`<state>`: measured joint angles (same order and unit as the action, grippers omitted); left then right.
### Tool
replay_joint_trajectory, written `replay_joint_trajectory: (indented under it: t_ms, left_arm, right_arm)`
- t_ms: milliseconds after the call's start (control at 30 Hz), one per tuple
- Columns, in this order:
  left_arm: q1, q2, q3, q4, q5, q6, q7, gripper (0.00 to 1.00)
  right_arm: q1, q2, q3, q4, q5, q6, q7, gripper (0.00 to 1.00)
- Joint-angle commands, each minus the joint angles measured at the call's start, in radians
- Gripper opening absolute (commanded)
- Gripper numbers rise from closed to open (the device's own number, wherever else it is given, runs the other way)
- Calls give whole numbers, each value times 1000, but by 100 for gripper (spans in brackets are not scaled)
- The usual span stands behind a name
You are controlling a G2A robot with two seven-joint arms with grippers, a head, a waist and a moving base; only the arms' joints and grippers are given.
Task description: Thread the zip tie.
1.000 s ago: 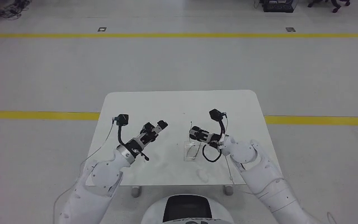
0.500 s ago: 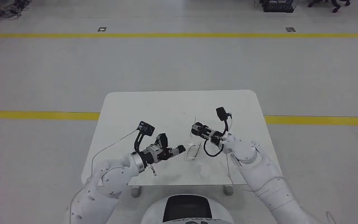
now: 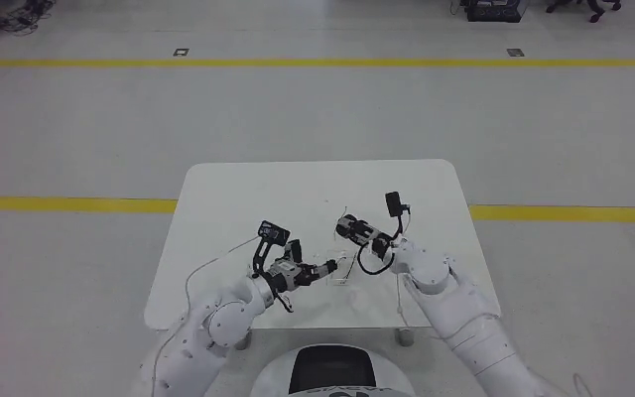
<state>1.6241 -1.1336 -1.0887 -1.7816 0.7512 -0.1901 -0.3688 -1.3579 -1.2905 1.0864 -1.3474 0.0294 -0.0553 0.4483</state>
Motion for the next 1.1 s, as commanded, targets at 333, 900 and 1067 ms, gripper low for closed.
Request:
replay_joint_trajectory:
  t_ms: [333,900,1067]
  left_arm:
    - [-12,-4,16,-3,-3,14,40,100]
    - [-69,-16,116,139,298,22,325,100]
    - [-70,-17,120,140,293,12,342,100]
  right_arm:
    - [9,-1,-4,-1,-15,4,-6,0]
    - [8,-11,3,28,169,21,53,0]
    - [8,-11,3,28,169,21,53,0]
